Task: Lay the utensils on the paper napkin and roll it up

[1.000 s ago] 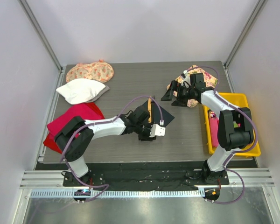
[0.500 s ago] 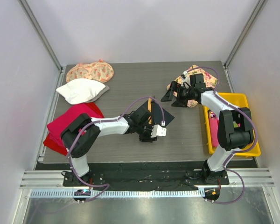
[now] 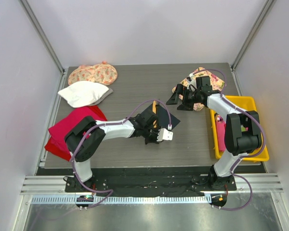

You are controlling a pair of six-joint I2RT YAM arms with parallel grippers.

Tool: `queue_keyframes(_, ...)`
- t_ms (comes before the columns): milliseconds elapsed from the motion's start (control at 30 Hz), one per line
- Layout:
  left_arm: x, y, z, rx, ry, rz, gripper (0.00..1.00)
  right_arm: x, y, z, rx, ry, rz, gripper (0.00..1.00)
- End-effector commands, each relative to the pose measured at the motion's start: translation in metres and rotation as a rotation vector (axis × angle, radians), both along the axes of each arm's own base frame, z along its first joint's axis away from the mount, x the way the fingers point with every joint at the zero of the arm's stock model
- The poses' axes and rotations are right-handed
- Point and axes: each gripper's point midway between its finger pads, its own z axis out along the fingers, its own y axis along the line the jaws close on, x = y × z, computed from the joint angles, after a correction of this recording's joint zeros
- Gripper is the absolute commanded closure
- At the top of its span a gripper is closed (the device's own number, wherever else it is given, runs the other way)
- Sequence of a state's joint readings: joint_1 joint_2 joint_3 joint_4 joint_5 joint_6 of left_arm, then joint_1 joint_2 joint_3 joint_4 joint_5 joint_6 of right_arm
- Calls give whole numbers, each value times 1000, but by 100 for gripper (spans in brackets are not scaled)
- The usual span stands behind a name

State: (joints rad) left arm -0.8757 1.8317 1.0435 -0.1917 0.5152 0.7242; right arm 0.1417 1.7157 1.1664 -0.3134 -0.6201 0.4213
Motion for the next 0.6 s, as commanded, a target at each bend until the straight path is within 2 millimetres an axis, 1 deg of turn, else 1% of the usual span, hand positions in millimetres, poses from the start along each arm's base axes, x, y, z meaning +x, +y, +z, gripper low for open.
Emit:
queue_keyframes(0, -4, 5, -3, 27, 28, 2, 100, 4, 0, 10, 17, -38, -2, 0)
queue_keyframes(67, -7, 3, 2, 15, 32, 1, 100, 4, -1, 11, 15, -42, -4, 0)
queue_keyframes(100, -6, 1, 8, 0, 29, 1, 100, 4, -1, 11, 16, -41, -5, 0)
queue_keyframes(200, -3, 0, 17, -8, 47, 20, 100, 3, -1, 11, 17, -39, -4, 0)
queue_keyframes(233, 0, -2, 24, -13, 55, 31, 100, 3, 0, 11, 18, -39, -1, 0)
queue_keyframes(333, 8, -2, 36, -36, 49, 42, 100, 3, 0, 10, 19, -39, -2, 0)
queue_keyframes(467, 19, -1, 45, -51, 49, 62, 100, 3, 0, 9, 19, -33, -3, 0)
queue_keyframes(533, 26, 0, 45, -52, 45, 73, 100, 3, 0, 9, 20, -34, -4, 0)
queue_keyframes(567, 33, 1, 47, -54, 35, 83, 100, 4, 0, 7, 19, -33, -3, 0)
